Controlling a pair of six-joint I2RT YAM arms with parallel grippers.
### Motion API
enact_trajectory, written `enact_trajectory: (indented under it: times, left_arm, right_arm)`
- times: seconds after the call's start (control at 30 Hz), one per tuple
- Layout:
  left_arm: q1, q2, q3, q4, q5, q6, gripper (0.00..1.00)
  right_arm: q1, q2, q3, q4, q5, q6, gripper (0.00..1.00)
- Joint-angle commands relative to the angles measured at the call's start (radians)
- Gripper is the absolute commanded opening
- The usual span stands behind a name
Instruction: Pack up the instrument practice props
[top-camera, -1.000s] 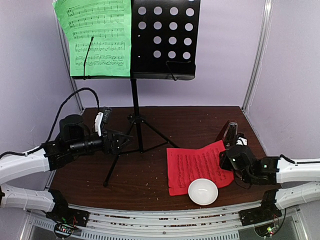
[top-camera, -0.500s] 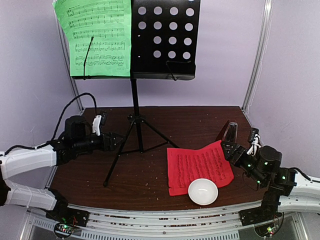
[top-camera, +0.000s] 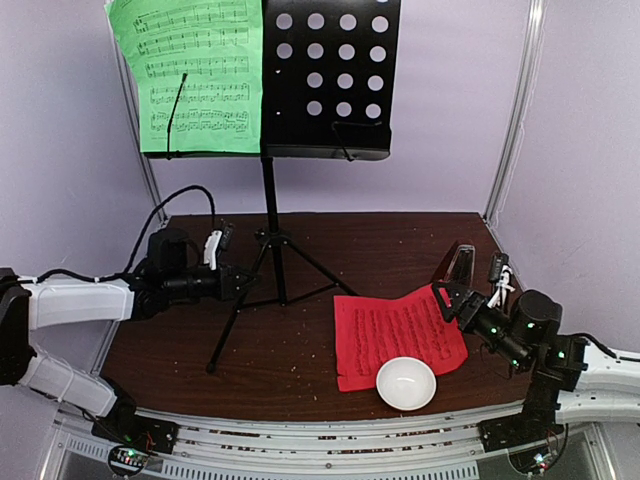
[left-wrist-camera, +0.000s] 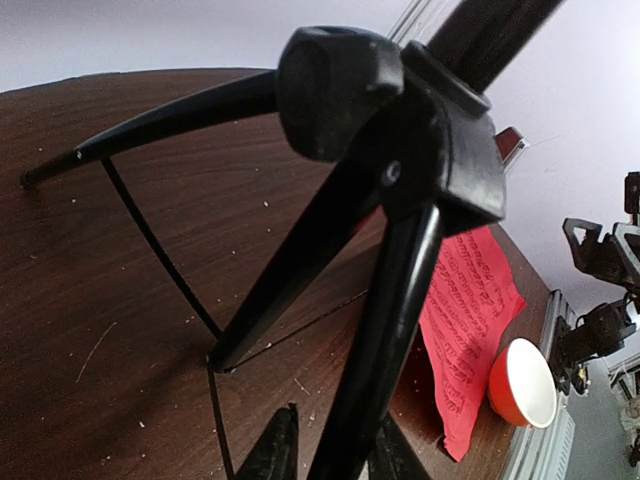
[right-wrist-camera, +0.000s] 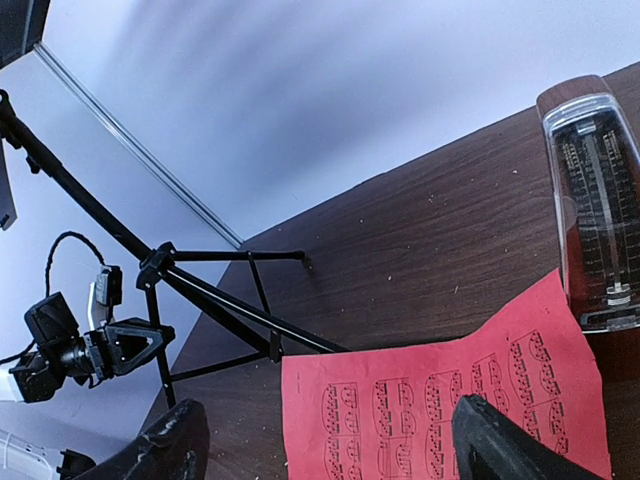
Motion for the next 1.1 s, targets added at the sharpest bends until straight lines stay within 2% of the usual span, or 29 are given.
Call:
enact_trajectory:
  times: [0.0,0.1,0.2,0.37,0.63,0.83,1.07]
  left_arm:
    - [0.005,0.032,0.052,0.079,0.058,0.03,0.2]
    - [0.006,0.027,0.05,0.077,0.019,0.041,0.07]
    - [0.005,0.008,0.041,0.065,-0.052,0.05,0.0]
    - [0.005,-0.013,0.011,0.114,-0.14,0.018,0.0]
    - [-0.033,0.045,0.032,0.267,-0.197,-0.072,0.0]
    - [-0.1,0.128,0.09,0.291,-0.248,-0.087,0.0]
    - [-0.108,0.165,0.091,0.341,-0.258,-0.12,0.0]
  right_arm:
    - [-0.005,0.045,0.014,0.06,-0.04,-0.027,0.86]
    - [-0.006,0.074,0.02,0.072,-0.06,-0.032,0.86]
    - [-0.005,0.091,0.025,0.085,-0.07,-0.039,0.87]
    - [-0.005,0.127,0.04,0.102,-0.079,-0.06,0.88]
    - [-0.005,0.186,0.054,0.148,-0.102,-0.065,0.88]
    - [-0.005,0.198,0.057,0.162,-0.103,-0.069,0.88]
    - [-0.006,0.201,0.054,0.162,-0.107,-0.065,0.88]
